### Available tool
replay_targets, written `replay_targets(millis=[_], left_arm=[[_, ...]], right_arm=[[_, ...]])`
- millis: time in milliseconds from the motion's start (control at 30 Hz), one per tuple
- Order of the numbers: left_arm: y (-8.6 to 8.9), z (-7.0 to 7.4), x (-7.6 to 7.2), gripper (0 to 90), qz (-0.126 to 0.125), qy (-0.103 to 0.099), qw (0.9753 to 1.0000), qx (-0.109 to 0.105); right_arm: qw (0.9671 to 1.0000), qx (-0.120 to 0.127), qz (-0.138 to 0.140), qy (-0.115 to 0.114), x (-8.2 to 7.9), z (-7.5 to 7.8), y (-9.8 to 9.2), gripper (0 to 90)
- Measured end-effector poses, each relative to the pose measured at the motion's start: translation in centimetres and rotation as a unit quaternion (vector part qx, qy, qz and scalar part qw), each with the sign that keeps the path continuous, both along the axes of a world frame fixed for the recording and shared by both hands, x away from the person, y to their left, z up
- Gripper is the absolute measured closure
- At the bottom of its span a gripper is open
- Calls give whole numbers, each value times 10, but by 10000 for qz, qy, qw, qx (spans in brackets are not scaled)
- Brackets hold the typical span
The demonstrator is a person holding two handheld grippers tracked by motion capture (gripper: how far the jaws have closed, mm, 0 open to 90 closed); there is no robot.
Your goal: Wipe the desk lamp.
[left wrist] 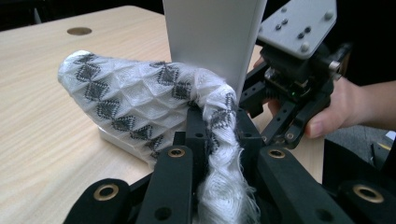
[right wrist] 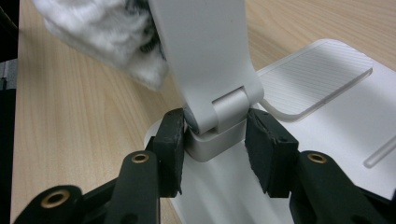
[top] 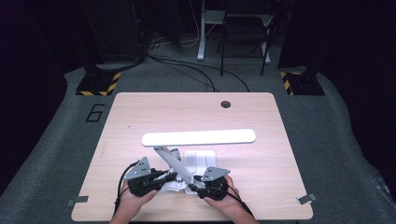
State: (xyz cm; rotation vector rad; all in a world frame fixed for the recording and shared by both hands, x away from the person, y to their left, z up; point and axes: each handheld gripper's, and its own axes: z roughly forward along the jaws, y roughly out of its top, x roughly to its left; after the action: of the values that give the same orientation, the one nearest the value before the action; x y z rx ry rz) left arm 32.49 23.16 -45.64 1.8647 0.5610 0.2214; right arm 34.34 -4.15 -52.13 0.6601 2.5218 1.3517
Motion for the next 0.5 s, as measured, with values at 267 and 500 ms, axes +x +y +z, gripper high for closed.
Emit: replay_targets(millis=[267,500], left_arm=[[6,13,0,802,-12,-126,9999,-89],[10,26,1,801,-37,-174,9998,-67]], right_arm=[[10000,5,3,7,0,0,0,579],[10000,14,0,18,0,0,0,579]])
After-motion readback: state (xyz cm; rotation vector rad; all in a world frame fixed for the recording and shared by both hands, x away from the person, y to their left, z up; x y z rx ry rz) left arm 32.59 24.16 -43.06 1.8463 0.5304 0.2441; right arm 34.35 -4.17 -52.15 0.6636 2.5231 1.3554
